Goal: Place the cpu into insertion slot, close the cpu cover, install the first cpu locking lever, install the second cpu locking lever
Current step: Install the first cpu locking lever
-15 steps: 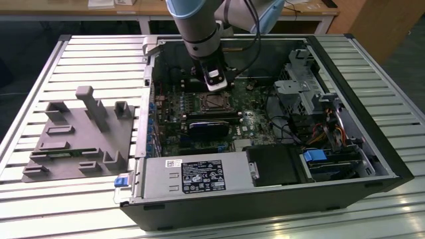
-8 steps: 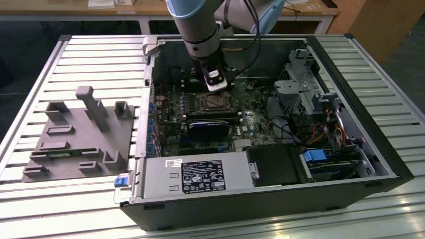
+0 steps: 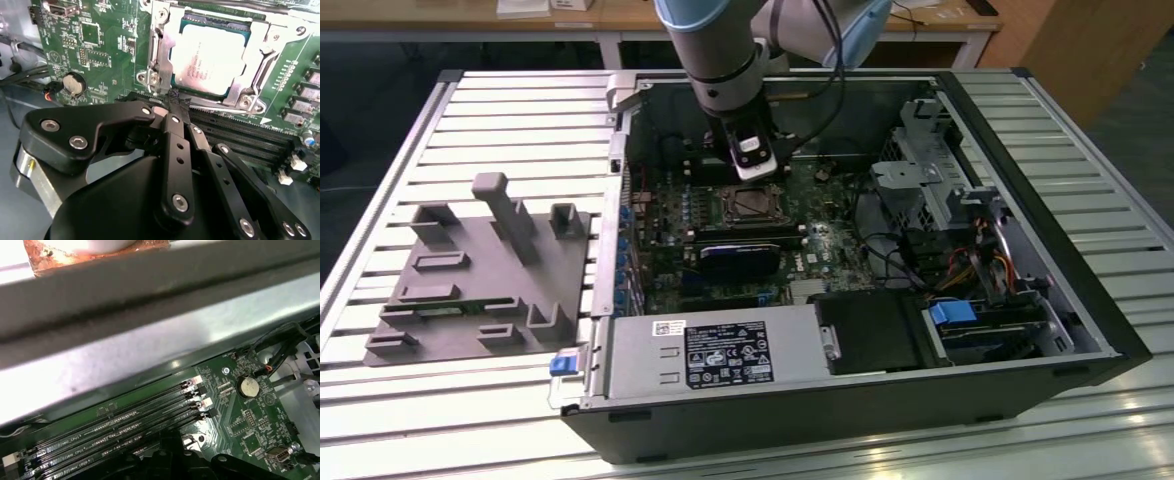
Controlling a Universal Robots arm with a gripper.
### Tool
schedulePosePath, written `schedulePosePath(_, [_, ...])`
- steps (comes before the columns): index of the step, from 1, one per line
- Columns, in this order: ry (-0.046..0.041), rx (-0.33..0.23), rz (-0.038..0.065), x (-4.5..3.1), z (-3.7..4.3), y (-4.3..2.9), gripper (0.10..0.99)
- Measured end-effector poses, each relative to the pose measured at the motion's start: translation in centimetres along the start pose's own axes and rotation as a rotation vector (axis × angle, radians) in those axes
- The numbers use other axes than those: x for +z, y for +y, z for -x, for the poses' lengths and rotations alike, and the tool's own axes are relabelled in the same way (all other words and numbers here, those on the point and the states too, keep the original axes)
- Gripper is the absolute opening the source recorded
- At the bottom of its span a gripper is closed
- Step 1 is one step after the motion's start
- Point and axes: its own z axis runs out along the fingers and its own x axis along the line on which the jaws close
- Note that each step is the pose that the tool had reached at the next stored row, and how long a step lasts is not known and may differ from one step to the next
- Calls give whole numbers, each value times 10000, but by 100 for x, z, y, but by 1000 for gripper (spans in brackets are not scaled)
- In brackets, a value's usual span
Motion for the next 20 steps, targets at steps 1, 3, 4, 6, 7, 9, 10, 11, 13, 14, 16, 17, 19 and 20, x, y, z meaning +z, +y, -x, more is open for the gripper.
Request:
schedulePosePath(1, [0, 1, 1, -15, 3, 4, 102])
schedulePosePath(3, [1, 0, 1, -37, 8, 10, 102])
schedulePosePath(4, [0, 0, 2, -38, 8, 11, 102])
schedulePosePath(6, [0, 1, 3, -38, 8, 11, 102])
schedulePosePath(7, [0, 0, 3, -38, 8, 11, 102])
schedulePosePath(9, [1, 0, 1, -39, 8, 10, 102])
schedulePosePath(10, [0, 0, 1, -39, 6, 10, 102])
schedulePosePath(11, [1, 0, -3, -41, 2, 11, 102])
schedulePosePath(13, [1, 0, -1, -41, -6, 16, 102])
schedulePosePath(14, [1, 0, 0, -40, -10, 19, 102])
schedulePosePath(16, [0, 1, 0, -39, -19, 28, 102])
schedulePosePath(17, [0, 2, 0, -39, -23, 34, 102])
schedulePosePath(19, [0, 4, -1, -37, -31, 46, 102])
schedulePosePath(20, [-1, 7, -1, -36, -33, 53, 102])
